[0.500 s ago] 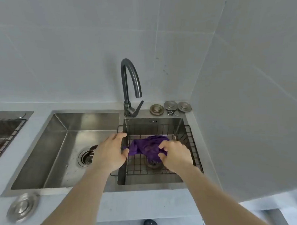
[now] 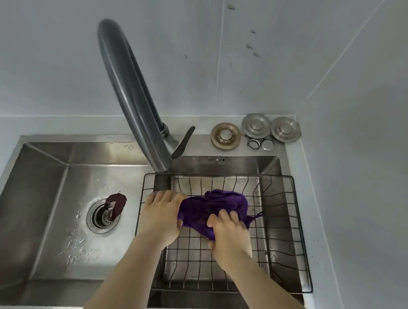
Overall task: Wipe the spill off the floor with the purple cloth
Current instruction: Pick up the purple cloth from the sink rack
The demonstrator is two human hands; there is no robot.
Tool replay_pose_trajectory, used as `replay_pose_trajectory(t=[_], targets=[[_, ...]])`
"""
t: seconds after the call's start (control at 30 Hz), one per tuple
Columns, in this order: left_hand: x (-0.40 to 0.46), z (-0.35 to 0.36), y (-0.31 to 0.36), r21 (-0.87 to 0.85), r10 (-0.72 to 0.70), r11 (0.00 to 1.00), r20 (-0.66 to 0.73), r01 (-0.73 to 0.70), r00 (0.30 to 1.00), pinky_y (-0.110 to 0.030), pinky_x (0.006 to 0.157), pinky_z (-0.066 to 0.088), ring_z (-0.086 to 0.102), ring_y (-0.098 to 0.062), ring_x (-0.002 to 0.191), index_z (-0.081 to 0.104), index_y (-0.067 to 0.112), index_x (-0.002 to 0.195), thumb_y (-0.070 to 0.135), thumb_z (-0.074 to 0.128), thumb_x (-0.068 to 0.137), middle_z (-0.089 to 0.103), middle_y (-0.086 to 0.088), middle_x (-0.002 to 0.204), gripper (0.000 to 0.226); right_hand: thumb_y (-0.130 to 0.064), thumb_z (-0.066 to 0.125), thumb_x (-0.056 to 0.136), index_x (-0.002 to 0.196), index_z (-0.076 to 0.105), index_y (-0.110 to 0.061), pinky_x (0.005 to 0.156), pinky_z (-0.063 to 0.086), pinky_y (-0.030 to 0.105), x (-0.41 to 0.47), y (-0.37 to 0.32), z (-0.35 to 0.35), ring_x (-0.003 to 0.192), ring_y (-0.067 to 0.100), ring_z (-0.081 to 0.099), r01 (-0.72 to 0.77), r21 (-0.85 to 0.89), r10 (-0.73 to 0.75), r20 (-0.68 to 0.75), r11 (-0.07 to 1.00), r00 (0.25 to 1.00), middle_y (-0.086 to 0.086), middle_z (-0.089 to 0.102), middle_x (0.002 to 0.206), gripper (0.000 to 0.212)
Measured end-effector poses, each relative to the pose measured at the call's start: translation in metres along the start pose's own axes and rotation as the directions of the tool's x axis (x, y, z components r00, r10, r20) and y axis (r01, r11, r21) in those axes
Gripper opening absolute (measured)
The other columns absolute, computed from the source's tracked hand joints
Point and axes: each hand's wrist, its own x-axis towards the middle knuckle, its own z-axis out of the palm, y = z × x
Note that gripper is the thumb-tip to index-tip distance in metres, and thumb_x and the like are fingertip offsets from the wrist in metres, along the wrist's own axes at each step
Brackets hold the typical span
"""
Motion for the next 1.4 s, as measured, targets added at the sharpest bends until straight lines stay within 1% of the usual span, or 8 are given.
replay_pose_trajectory(t=[0.2,0.4,0.53,0.73,0.9,1.0,1.13,1.4], targets=[[0.009,0.005,0.012,-0.046,-0.037,0.998,-0.008,0.037,0.999,-0.034,0.111,0.032,0.059,-0.017,0.12,0.056,0.037,0.127,0.036,0.064,0.093,0.066,0.011,0.122,0.035,-0.025,0.065,0.093,0.115,0.065,-0.028,0.087,0.053,0.035,0.012,0.008,-0.009,0.11,0.021,0.057,-0.032,0.094,0.036,-0.045,0.995,0.998,-0.007,0.066,0.115,0.023],[-0.008,-0.021,0.009,-0.206,-0.068,0.977,-0.088,0.048,0.994,-0.03,0.089,0.043,0.064,-0.022,0.101,0.06,0.03,0.12,0.03,0.057,0.099,0.065,0.007,0.11,0.022,-0.015,0.058,0.096,0.113,0.057,-0.023,0.079,0.055,0.036,0.002,0.003,-0.029,0.1,0.022,0.064,-0.104,0.196,0.136,-0.16,0.975,0.978,-0.004,0.066,0.109,0.019],[-0.017,-0.034,0.001,-0.322,-0.084,0.946,-0.126,0.039,0.988,-0.039,0.082,0.051,0.063,-0.029,0.092,0.06,0.026,0.118,0.024,0.052,0.101,0.061,0.002,0.11,0.019,-0.004,0.062,0.091,0.114,0.055,-0.018,0.079,0.058,0.039,0.0,0.005,-0.045,0.098,0.023,0.064,-0.085,0.209,0.145,-0.288,0.974,0.947,0.001,0.064,0.113,0.028],[-0.081,-0.073,-0.012,-0.331,-0.038,0.94,-0.339,-0.082,0.94,-0.041,0.075,0.053,0.063,-0.028,0.088,0.059,0.024,0.114,0.02,0.054,0.099,0.06,0.004,0.11,0.016,-0.006,0.071,0.086,0.115,0.06,-0.017,0.082,0.057,0.043,-0.049,-0.03,-0.09,0.091,0.027,0.066,-0.017,0.115,0.074,-0.515,0.993,0.854,0.005,0.061,0.112,0.033],[-0.178,-0.106,-0.023,-0.295,-0.01,0.939,-0.532,-0.174,0.847,-0.033,0.063,0.04,0.054,-0.021,0.076,0.056,0.025,0.108,0.016,0.052,0.098,0.056,0.005,0.104,0.014,-0.001,0.069,0.087,0.112,0.066,-0.016,0.084,0.055,0.047,-0.136,-0.074,-0.116,0.088,0.031,0.066,0.043,0.099,0.034,-0.667,0.994,0.744,0.008,0.062,0.112,0.03],[-0.255,-0.119,-0.034,-0.252,0.008,0.945,-0.617,-0.208,0.787,-0.03,0.064,0.038,0.049,-0.016,0.074,0.058,0.024,0.106,0.016,0.055,0.097,0.058,0.005,0.101,0.012,-0.003,0.061,0.095,0.113,0.068,-0.016,0.084,0.052,0.046,-0.205,-0.106,-0.118,0.087,0.036,0.064,0.071,0.084,0.012,-0.723,0.994,0.691,0.01,0.063,0.113,0.023],[-0.353,-0.123,-0.051,-0.244,0.006,0.942,-0.678,-0.232,0.735,-0.039,0.069,0.049,0.061,-0.023,0.084,0.056,0.027,0.107,0.021,0.051,0.101,0.059,0.004,0.104,0.011,-0.01,0.053,0.101,0.114,0.068,-0.017,0.074,0.041,0.036,-0.295,-0.149,-0.112,0.089,0.037,0.063,0.111,0.074,-0.014,-0.77,0.991,0.638,0.009,0.062,0.115,0.021],[-0.48,-0.117,-0.06,-0.367,-0.022,0.876,-0.681,-0.315,0.732,-0.04,0.081,0.053,0.066,-0.02,0.089,0.066,0.028,0.102,0.019,0.062,0.098,0.064,0.007,0.096,0.011,-0.014,0.048,0.103,0.115,0.07,-0.025,0.073,0.05,0.038,-0.425,-0.188,-0.098,0.096,0.032,0.062,0.134,0.11,-0.01,-0.735,0.985,0.678,0.004,0.061,0.111,0.027]])
